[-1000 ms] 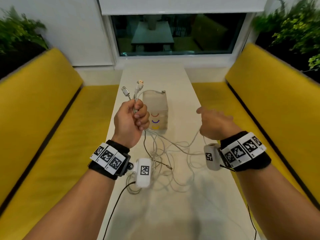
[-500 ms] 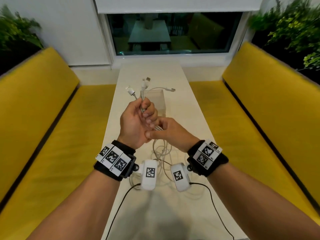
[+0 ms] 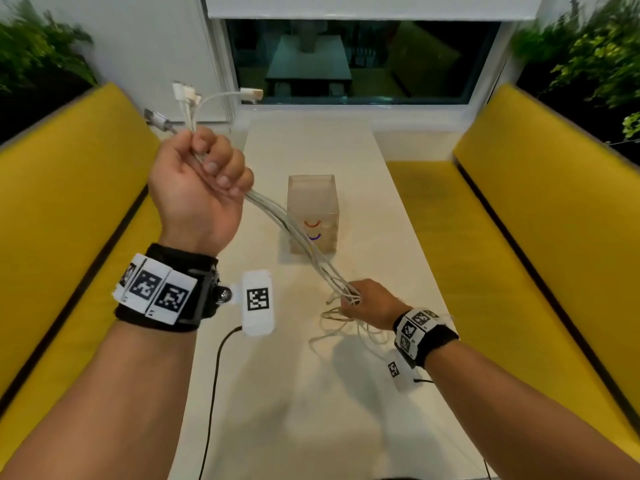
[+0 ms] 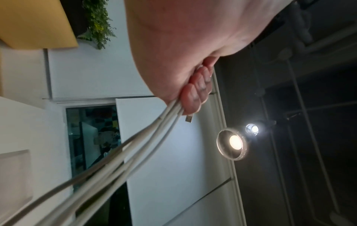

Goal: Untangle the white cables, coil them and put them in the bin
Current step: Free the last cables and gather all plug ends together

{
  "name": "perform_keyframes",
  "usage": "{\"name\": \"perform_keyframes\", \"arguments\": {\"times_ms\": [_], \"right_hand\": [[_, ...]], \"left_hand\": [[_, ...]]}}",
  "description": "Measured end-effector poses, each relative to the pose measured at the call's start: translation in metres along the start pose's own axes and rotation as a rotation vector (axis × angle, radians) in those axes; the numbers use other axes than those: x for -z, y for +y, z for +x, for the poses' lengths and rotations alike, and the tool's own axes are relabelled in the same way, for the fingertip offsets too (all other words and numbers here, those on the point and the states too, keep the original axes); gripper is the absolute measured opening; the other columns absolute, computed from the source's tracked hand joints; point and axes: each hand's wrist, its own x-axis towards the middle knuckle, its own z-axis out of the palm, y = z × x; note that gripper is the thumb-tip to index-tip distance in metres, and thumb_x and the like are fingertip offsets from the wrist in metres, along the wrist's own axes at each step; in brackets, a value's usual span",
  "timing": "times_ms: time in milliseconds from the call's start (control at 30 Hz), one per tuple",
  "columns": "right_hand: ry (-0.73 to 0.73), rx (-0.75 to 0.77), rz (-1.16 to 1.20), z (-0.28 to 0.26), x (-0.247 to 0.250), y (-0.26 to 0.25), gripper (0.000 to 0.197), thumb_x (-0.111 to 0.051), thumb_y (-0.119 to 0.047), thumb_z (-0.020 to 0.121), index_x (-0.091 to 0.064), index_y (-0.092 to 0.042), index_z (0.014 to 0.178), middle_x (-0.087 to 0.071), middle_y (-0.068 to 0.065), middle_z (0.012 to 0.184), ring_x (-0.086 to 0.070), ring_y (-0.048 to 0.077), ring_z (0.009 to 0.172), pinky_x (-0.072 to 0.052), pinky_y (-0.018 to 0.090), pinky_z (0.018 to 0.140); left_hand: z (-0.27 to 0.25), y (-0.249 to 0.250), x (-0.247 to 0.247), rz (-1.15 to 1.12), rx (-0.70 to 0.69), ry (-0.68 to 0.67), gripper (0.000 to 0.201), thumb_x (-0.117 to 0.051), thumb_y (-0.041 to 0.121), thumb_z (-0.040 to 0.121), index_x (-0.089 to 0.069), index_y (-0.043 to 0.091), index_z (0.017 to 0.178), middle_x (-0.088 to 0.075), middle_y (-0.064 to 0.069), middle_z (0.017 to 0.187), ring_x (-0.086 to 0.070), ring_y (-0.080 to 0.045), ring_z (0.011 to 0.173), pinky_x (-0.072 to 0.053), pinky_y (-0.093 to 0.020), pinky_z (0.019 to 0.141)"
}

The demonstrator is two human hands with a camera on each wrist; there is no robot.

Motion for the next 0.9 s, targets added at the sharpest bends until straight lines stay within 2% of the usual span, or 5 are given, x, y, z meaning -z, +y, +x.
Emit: {"name": "perform_keyframes", "arguments": {"times_ms": [267,367,633,733,900], "right_hand": [[-0.031,-0.232,-0.307,-0.003,-0.015,0.035,0.035,-0.05,-0.051,0.096,-0.056,-0.023,0.116,-0.056,0.007,0.122,-0.052,0.031,0.118,-0.038,0.046,0.097],[-0.137,-0.307,-0.332,-0.004,-0.015,0.032,0.064,-0.066,-0.058,0.085,-0.044,-0.029,0.137,-0.047,0.005,0.139,-0.043,0.031,0.131,-0.031,0.049,0.105],[-0.188,-0.056,0.216,-0.011,0.039,-0.043,0.103,-0.086,-0.007,0.07,-0.029,-0.035,0.151,-0.038,0.004,0.154,-0.035,0.023,0.142,-0.039,0.039,0.109],[-0.35,-0.01,0.003,-0.018,0.063,-0.083,0.118,-0.088,-0.011,0.065,-0.015,-0.031,0.156,-0.037,-0.002,0.155,-0.037,0.02,0.141,-0.036,0.037,0.112],[-0.025,-0.208,-0.458,-0.032,0.104,-0.118,0.057,-0.073,-0.015,0.079,-0.052,-0.015,0.132,-0.059,0.004,0.125,-0.058,0.028,0.112,-0.047,0.048,0.1]], "left_hand": [[0.003,0.006,-0.004,-0.045,-0.07,0.024,0.033,-0.024,0.024,0.1,-0.039,0.019,0.071,-0.029,0.004,0.056,-0.022,-0.013,0.05,-0.022,-0.028,0.048],[0.004,-0.015,0.002,0.011,-0.022,0.088,0.036,-0.024,0.026,0.102,-0.039,0.02,0.07,-0.03,0.005,0.054,-0.024,-0.012,0.048,-0.022,-0.027,0.046],[-0.016,-0.08,0.005,0.075,0.192,0.15,0.03,-0.03,0.025,0.099,-0.038,0.02,0.071,-0.028,0.004,0.056,-0.024,-0.013,0.048,-0.021,-0.028,0.048],[-0.02,-0.087,-0.012,0.103,0.232,0.099,0.031,-0.03,0.024,0.101,-0.036,0.019,0.071,-0.027,0.003,0.057,-0.024,-0.012,0.048,-0.022,-0.027,0.047],[-0.018,-0.083,-0.018,0.168,0.221,0.056,0.03,-0.03,0.022,0.101,-0.034,0.02,0.07,-0.025,0.003,0.058,-0.021,-0.013,0.048,-0.018,-0.029,0.048]]}}
